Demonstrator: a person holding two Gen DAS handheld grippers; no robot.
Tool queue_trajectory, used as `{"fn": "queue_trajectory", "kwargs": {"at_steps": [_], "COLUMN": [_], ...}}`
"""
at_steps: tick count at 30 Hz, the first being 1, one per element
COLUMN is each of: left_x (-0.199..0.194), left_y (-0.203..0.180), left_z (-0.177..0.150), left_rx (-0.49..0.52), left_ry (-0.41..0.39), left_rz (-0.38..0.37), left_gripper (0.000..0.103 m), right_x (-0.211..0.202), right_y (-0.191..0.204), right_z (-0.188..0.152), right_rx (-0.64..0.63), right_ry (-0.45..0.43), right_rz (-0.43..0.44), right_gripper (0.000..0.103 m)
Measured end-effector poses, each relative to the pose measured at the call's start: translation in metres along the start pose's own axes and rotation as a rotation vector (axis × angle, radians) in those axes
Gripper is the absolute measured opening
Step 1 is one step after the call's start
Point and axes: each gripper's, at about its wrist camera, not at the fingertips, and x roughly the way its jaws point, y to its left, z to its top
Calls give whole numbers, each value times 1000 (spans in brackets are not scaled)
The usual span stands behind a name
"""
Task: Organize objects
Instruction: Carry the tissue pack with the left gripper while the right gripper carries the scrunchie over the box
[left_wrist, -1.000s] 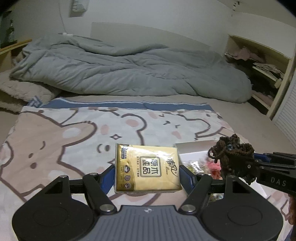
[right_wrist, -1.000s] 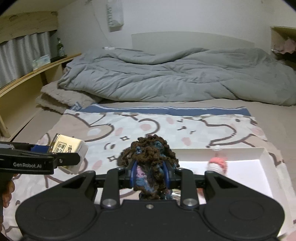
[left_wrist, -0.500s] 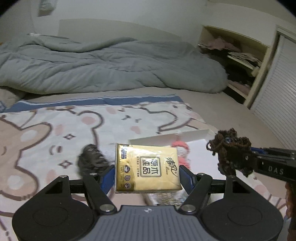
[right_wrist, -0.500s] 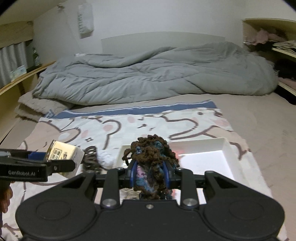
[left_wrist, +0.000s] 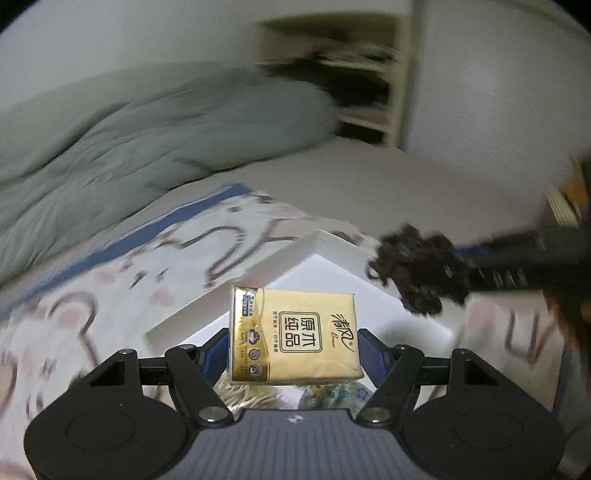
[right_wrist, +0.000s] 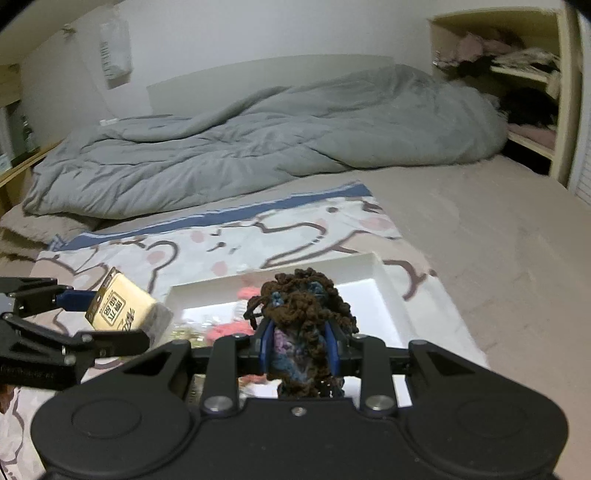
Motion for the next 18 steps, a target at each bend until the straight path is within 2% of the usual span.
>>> {"fn": "queue_trajectory", "kwargs": {"at_steps": [2, 6, 12, 15, 18], "left_x": [14, 41, 76, 93, 106], "left_y": [-13, -32, -51, -51, -54], "left_z": [3, 7, 6, 4, 2], "left_rx": [84, 173, 328, 351, 356], "left_ry": [28, 75, 130, 153, 179], "left_rz": [-29, -117, -234, -262, -320], "left_gripper": [72, 72, 72, 72, 72], "right_x": [2, 10, 19, 24, 27], "right_y": [-11, -28, -40, -45, -49], "right_z": [-2, -4, -10, -12, -15], "right_rx": [31, 89, 104, 112, 116], "right_ry": [11, 40, 90, 110, 131], "right_rz": [-12, -31, -63, -76, -91], "right_gripper": [30, 30, 30, 30, 30]}}
